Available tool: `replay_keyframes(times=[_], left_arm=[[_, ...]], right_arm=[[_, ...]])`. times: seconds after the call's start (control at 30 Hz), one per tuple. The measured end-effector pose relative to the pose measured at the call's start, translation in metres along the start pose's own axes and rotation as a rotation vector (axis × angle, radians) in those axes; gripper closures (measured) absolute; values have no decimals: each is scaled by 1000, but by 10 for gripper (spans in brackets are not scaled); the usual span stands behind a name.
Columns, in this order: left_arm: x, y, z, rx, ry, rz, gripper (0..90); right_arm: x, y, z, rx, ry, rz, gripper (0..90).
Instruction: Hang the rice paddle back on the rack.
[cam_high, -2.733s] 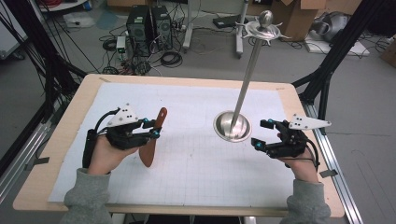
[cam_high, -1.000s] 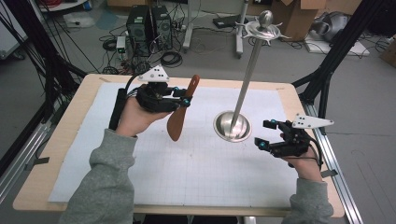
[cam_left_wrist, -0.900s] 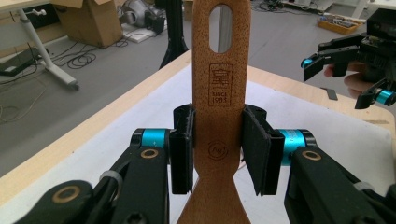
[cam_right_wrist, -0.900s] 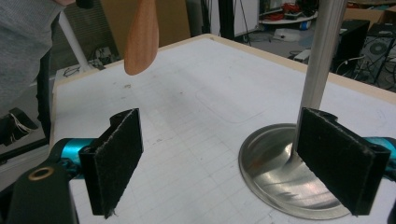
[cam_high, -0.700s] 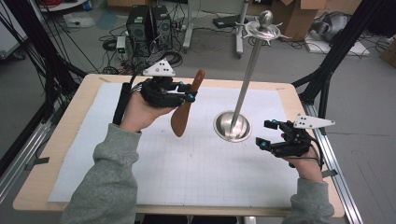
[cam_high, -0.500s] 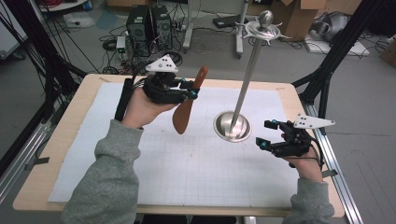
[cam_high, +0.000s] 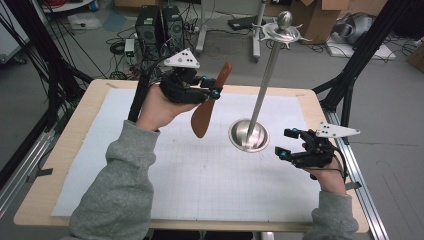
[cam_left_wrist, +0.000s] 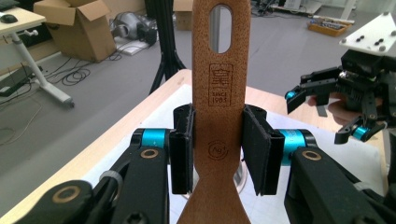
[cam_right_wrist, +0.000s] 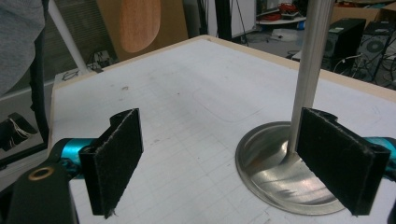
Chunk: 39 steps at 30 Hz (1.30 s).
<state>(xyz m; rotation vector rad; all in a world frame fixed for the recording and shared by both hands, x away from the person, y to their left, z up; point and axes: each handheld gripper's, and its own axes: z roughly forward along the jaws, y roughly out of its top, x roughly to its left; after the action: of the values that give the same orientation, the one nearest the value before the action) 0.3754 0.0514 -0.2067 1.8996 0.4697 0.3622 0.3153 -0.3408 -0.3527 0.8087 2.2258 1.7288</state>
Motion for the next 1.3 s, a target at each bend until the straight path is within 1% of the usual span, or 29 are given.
replay_keyframes(times=[0.2,0.33,0.43,0.53,0.67,0.87,1.0,1.03,1.2,1.3], left_arm=[[-1,13,3,1,0,14,652],[-5,22,4,-18,-15,25,652],[-7,28,7,-19,-18,37,652],[-7,35,10,-16,-14,42,652],[-6,42,15,-8,-4,63,652],[-4,51,22,-9,-14,70,652],[-3,57,23,-21,-16,65,652],[-3,59,24,-18,-15,68,652],[0,65,24,-28,-12,63,652],[0,68,26,-35,-11,70,652]], right_arm=[[0,0,0,-2,0,0,138],[-1,0,-1,-6,-1,0,138],[-1,-1,-2,-8,-4,5,138],[-2,-1,-3,-9,-5,3,138],[-3,-2,-4,-11,-9,8,138],[-4,-2,-5,-12,-13,7,138],[-5,-3,-6,-9,-15,17,138],[-5,-3,-6,-12,-14,18,138],[-5,-3,-5,-8,-15,15,138],[-5,-3,-6,-6,-17,15,138]])
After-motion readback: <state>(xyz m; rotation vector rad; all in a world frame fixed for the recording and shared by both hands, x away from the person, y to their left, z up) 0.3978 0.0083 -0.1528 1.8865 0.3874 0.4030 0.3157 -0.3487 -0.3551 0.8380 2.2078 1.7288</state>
